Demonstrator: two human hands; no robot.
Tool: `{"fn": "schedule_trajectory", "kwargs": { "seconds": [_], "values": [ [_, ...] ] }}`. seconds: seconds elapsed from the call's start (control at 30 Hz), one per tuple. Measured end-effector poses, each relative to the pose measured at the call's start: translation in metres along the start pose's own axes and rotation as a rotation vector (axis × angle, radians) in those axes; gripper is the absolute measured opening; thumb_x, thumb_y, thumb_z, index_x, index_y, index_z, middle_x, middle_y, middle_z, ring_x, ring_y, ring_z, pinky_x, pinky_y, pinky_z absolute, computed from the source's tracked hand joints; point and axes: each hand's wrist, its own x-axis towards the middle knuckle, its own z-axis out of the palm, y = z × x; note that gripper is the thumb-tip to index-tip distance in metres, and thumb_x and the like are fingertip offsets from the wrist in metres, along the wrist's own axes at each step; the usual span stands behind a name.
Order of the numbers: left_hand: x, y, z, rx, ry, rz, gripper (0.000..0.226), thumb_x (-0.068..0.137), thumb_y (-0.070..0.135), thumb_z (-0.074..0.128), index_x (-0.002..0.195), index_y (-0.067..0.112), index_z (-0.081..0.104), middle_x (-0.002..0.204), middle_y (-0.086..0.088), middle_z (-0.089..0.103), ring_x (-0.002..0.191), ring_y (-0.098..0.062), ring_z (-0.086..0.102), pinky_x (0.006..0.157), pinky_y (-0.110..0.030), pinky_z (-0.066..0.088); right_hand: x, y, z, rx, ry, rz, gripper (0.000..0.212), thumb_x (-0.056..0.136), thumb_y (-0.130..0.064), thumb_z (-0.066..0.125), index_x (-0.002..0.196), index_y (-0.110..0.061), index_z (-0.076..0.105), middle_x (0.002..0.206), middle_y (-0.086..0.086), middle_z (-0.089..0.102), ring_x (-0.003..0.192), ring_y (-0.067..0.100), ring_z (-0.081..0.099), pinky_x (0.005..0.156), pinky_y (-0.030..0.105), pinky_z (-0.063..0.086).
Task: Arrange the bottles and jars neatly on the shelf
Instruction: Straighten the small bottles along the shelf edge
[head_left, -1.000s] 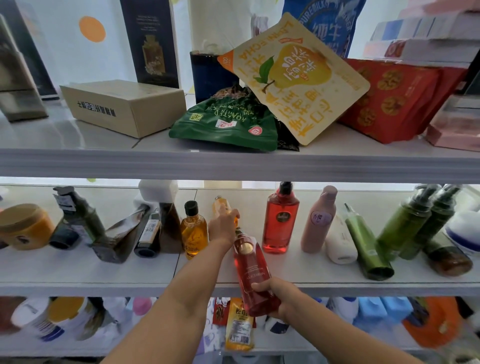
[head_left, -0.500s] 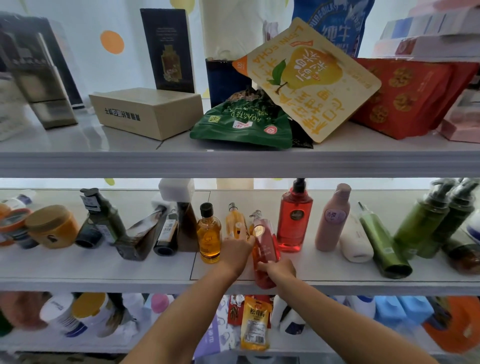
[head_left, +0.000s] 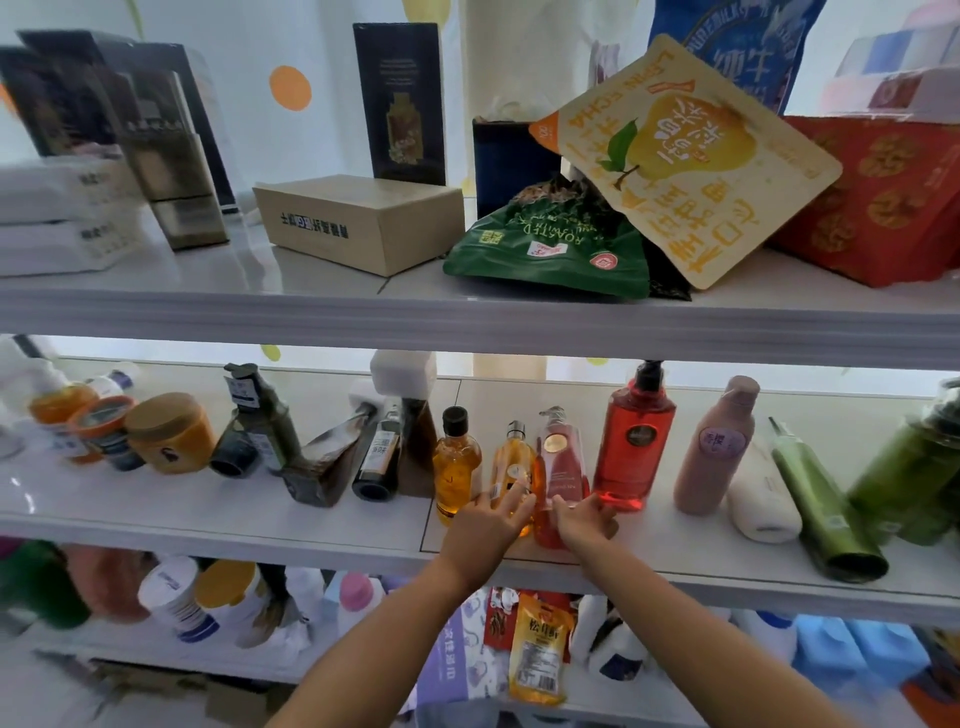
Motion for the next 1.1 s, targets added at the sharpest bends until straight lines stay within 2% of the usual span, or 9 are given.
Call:
{"fn": "schedule_trajectory", "kwargs": {
  "seconds": [0.13, 0.27, 0.37, 0.57, 0.73, 0.83, 0.93, 1.03, 1.1],
  "values": [
    [-0.023, -0.003, -0.004, -0.058, 0.115, -0.035, 0.061, 0.06, 0.021, 0.087, 0.109, 0.019, 0.051, 0.104, -0.004, 0.066, 0.085, -0.017, 0.067, 0.062, -0.022, 0.054, -0.013, 0.005, 0.005, -0.113, 0.174, -0.145, 0.057, 0.093, -0.035, 0.051, 0.137, -0.005, 0.03, 0.143, 0.017, 0.028, 0.127, 0.031, 0.033, 0.103, 0.04, 0.037],
    [-0.035, -0.012, -0.008, -0.268, 0.107, -0.625, 0.042, 0.081, 0.04, 0.071, 0.104, 0.015, 0.047, 0.095, -0.004, 0.06, 0.079, -0.016, 0.062, 0.062, -0.026, 0.051, -0.025, 0.015, 0.015, -0.304, 0.224, -0.806, 0.064, 0.079, -0.027, 0.067, 0.136, -0.02, 0.038, 0.139, 0.006, 0.037, 0.122, 0.026, 0.044, 0.091, 0.034, 0.048],
    [-0.031, -0.019, -0.012, -0.4, -0.053, -0.915, 0.053, 0.089, 0.052, 0.055, 0.123, 0.014, 0.038, 0.113, -0.006, 0.059, 0.102, -0.023, 0.061, 0.079, -0.034, 0.051, -0.027, 0.019, 0.019, -0.527, -0.009, -0.982, 0.065, 0.082, -0.025, 0.062, 0.141, -0.027, 0.035, 0.152, 0.002, 0.024, 0.138, 0.028, 0.029, 0.102, 0.037, 0.042],
    [-0.005, -0.022, -0.015, -0.502, -0.109, -0.966, 0.039, 0.094, 0.044, 0.049, 0.118, 0.015, 0.039, 0.107, -0.011, 0.065, 0.096, -0.028, 0.065, 0.08, -0.038, 0.052, -0.025, 0.007, 0.022, -0.594, 0.02, -1.076, 0.069, 0.08, 0.006, 0.058, 0.139, -0.026, 0.042, 0.151, 0.001, 0.034, 0.14, 0.029, 0.03, 0.095, 0.039, 0.051],
    [0.012, -0.021, -0.016, -0.507, -0.147, -1.001, 0.04, 0.097, 0.042, 0.043, 0.124, 0.015, 0.035, 0.109, -0.012, 0.064, 0.097, -0.029, 0.065, 0.082, -0.04, 0.053, -0.019, -0.006, 0.023, -0.624, 0.002, -1.02, 0.07, 0.087, 0.003, 0.049, 0.146, -0.029, 0.028, 0.156, -0.004, 0.016, 0.145, 0.023, 0.013, 0.107, 0.036, 0.041],
    [0.012, -0.027, -0.023, -0.474, -0.22, -0.962, 0.034, 0.099, 0.035, 0.038, 0.125, 0.014, 0.036, 0.112, -0.014, 0.063, 0.101, -0.032, 0.063, 0.081, -0.039, 0.049, -0.017, -0.007, 0.027, -0.622, 0.072, -1.029, 0.068, 0.078, 0.002, 0.063, 0.138, -0.023, 0.046, 0.148, 0.003, 0.038, 0.138, 0.029, 0.033, 0.104, 0.038, 0.044],
    [-0.011, -0.045, -0.028, -0.318, -0.296, -0.846, 0.023, 0.1, 0.023, 0.035, 0.117, 0.012, 0.045, 0.112, -0.013, 0.063, 0.1, -0.031, 0.063, 0.08, -0.038, 0.049, -0.028, -0.003, 0.036, -0.571, 0.211, -1.111, 0.059, 0.053, 0.001, 0.082, 0.108, -0.015, 0.07, 0.11, 0.004, 0.067, 0.102, 0.025, 0.065, 0.085, 0.035, 0.056],
    [-0.034, -0.076, -0.029, -0.254, -0.165, -0.85, 0.02, 0.099, 0.017, 0.037, 0.111, 0.012, 0.052, 0.111, -0.008, 0.063, 0.1, -0.026, 0.063, 0.078, -0.036, 0.05, -0.053, 0.0, 0.06, -0.468, 0.14, -1.25, 0.046, 0.056, 0.002, 0.078, 0.095, -0.02, 0.068, 0.099, -0.003, 0.065, 0.088, 0.015, 0.066, 0.067, 0.02, 0.058],
    [-0.04, -0.098, -0.026, -0.27, -0.069, -0.853, 0.021, 0.099, 0.016, 0.042, 0.118, 0.013, 0.051, 0.119, -0.007, 0.058, 0.106, -0.022, 0.059, 0.081, -0.032, 0.05, -0.065, -0.001, 0.087, -0.464, 0.01, -1.233, 0.048, 0.062, 0.008, 0.072, 0.1, -0.02, 0.066, 0.104, -0.004, 0.061, 0.091, 0.013, 0.065, 0.069, 0.017, 0.057]
  ]
}}
